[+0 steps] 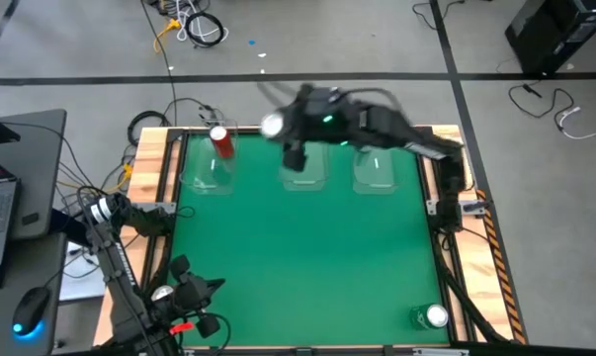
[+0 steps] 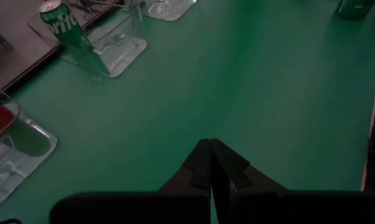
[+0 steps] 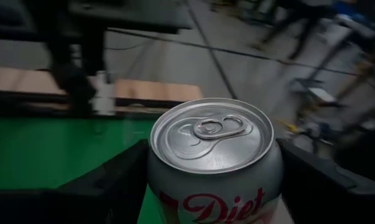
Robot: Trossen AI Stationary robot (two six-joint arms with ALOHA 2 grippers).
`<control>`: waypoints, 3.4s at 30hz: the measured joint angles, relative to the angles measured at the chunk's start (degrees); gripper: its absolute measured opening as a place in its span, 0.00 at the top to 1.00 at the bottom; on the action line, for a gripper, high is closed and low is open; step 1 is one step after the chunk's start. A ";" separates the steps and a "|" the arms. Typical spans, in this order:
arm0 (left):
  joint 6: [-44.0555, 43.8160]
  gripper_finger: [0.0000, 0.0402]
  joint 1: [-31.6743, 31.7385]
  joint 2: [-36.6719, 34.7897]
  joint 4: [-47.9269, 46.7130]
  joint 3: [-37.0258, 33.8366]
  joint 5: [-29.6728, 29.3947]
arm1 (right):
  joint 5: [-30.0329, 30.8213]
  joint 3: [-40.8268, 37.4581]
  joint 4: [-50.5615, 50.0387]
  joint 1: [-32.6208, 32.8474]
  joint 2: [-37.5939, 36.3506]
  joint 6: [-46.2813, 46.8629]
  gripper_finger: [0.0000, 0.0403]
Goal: Sort soda cans
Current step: Put the white soda can into the right transparent bin
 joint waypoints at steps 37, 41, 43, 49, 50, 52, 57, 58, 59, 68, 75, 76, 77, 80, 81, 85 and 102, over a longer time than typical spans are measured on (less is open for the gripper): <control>7.08 1.00 4.76 -0.02 1.96 0.00 -3.13 | 16.97 -88.44 33.61 -14.27 -58.54 23.27 0.24; 7.08 1.00 4.74 -0.04 2.20 0.00 -3.40 | 20.71 -100.10 48.85 -13.49 -60.26 25.52 0.24; 7.08 1.00 4.80 -0.04 2.64 0.00 -3.99 | 22.46 -105.01 56.01 -12.93 -60.16 26.37 0.24; 7.08 1.00 5.52 -0.04 3.16 0.00 -4.28 | 29.71 -116.86 72.64 -11.14 -59.42 27.13 0.24; 7.08 1.00 5.71 -0.04 3.19 0.00 -4.27 | 30.58 -118.65 74.59 -11.09 -59.42 27.49 0.24; 7.08 1.00 6.05 -0.04 3.20 0.00 -4.29 | 31.36 -121.85 77.37 -11.06 -58.90 28.58 0.24; 7.25 1.00 6.93 -0.04 3.17 0.00 -4.25 | 31.31 -128.10 87.52 -11.89 -55.56 30.88 0.24; 7.24 1.00 6.99 -0.04 3.18 0.00 -4.25 | 31.33 -128.84 88.71 -12.09 -54.61 31.12 0.24; 7.25 1.00 7.04 -0.04 3.16 0.00 -4.28 | 31.33 -129.40 89.80 -12.19 -53.45 31.13 0.24; 7.59 1.00 7.78 -0.04 3.97 0.00 -5.14 | 29.11 -128.37 100.35 -13.13 -39.58 27.53 0.24; 10.43 1.00 9.05 -0.04 6.16 0.00 -6.46 | 25.25 -126.40 109.87 -15.51 -28.29 28.06 0.24; 10.46 1.00 9.19 -0.04 6.20 0.00 -6.50 | 25.04 -126.40 111.93 -15.63 -26.88 28.02 0.24; 10.46 1.00 9.30 -0.04 6.32 0.00 -6.56 | 24.85 -126.38 113.68 -15.73 -25.70 27.80 0.24; 10.46 1.00 9.57 -0.04 6.38 0.00 -7.04 | 23.78 -126.41 118.50 -16.30 -22.73 26.55 0.24; 10.46 1.00 9.59 -0.04 6.38 -0.02 -7.23 | 23.28 -126.43 119.56 -16.50 -22.04 26.15 0.24; 10.50 1.00 9.92 -0.04 6.50 -0.17 -8.51 | 22.49 -126.07 120.29 -17.13 -20.55 25.90 0.24; 30.39 1.00 15.16 -0.04 20.66 -1.84 -9.65 | 22.20 -125.90 117.75 -17.12 -25.47 20.72 0.13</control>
